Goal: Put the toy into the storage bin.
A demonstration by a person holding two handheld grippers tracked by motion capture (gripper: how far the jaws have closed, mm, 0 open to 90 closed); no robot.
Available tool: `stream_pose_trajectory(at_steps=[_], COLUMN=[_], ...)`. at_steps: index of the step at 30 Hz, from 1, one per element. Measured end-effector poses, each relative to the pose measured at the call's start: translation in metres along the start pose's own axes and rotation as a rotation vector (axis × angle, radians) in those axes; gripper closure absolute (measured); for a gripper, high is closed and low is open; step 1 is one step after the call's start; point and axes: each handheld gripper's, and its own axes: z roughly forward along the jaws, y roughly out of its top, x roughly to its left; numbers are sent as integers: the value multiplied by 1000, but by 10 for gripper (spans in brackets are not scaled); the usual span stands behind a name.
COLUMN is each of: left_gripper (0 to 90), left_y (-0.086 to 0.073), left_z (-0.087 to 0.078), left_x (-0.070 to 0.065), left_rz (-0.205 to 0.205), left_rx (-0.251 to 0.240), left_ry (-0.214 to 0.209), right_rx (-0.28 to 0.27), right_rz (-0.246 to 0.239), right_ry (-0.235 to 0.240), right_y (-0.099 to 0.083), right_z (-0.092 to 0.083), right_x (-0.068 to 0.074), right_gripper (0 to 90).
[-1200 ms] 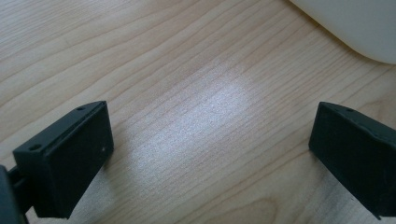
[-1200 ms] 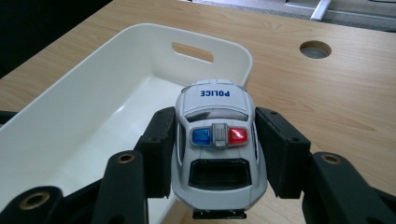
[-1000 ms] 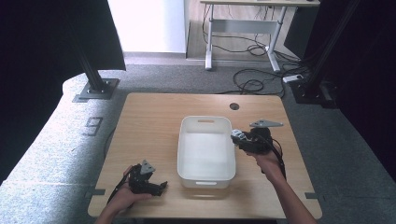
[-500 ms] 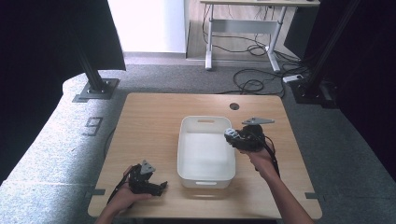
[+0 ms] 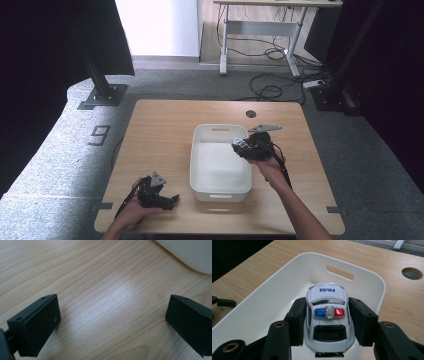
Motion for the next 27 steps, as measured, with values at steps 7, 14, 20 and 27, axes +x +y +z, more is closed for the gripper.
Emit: stream_pose_trajectory(at_steps=[7, 14, 20, 27], left_gripper=[0, 0, 0, 1], left_y=[0, 0, 0, -1], left_z=[0, 0, 0, 0], left_x=[0, 0, 0, 0], left_rz=[1, 0, 0, 2], left_rx=[0, 0, 0, 0], left_ry=[0, 0, 0, -2], right_rx=[13, 36, 70, 105], right_rz=[-3, 0, -9, -18], right_ry=[6, 0, -8, 0], right_y=[6, 10, 12, 15], right_z=[13, 27, 44, 67], right_x=[9, 15, 23, 35], right_gripper=[502, 502, 502, 502])
